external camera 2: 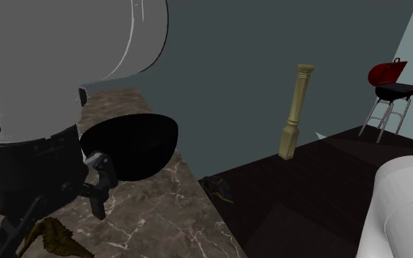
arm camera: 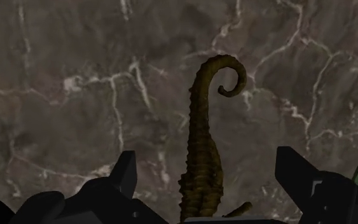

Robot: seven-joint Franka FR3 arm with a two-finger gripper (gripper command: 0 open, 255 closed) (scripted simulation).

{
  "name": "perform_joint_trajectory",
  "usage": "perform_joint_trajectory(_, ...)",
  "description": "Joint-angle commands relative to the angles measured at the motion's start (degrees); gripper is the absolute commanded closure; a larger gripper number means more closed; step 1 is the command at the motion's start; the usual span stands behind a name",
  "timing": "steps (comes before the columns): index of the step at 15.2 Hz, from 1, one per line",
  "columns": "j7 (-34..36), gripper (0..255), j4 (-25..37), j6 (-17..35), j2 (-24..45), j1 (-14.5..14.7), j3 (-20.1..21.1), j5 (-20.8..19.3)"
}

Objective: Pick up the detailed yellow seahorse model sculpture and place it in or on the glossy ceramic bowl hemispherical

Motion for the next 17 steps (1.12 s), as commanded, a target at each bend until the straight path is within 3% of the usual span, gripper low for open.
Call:
perform_joint_trajectory(1,0.11,0,-0.72,1.77,1.0,0.01,0.41,-0.04)
perform_joint_trajectory(9,0.13,0,-0.98,2.26,1.23,0.02,0.5,-0.04)
perform_joint_trajectory(10,0.13,255,-0.99,2.26,1.23,0.02,0.5,-0.04)
perform_joint_trajectory(17,0.19,255,-0.76,2.54,1.74,-0.09,0.58,-0.21)
